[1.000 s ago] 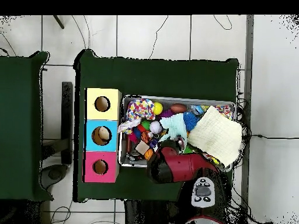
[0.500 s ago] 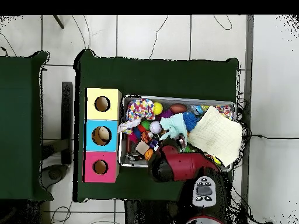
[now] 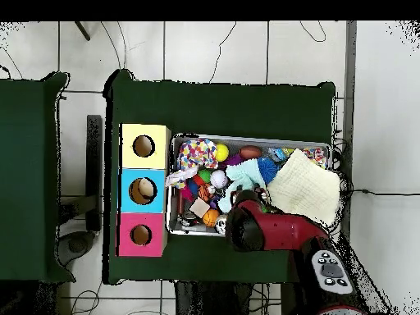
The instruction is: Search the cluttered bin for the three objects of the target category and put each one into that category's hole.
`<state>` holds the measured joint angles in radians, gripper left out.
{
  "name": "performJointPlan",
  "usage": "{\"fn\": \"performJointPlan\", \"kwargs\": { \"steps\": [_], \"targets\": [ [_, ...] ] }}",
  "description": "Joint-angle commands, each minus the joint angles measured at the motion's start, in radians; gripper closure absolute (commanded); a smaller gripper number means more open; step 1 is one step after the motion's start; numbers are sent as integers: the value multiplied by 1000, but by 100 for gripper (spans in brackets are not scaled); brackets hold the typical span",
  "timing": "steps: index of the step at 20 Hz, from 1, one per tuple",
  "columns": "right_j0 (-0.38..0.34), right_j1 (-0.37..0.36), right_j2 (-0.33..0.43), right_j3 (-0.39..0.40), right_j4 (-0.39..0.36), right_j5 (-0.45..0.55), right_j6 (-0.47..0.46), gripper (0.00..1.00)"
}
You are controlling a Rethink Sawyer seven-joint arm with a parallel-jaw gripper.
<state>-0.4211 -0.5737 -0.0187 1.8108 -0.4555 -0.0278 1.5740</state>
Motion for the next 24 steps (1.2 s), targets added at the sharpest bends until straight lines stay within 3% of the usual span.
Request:
{"fn": "performJointPlan", "kwargs": {
  "steps": [1, 8, 17, 24],
  "targets": [
    [-57, -32, 222, 88, -12, 107, 70, 0],
    [-152, -69, 348, 144, -4, 118, 67, 0],
    [-214, -162, 410, 199, 8, 196, 30, 0],
    [-205, -201, 397, 199, 0, 222, 35, 0]
  ]
}}
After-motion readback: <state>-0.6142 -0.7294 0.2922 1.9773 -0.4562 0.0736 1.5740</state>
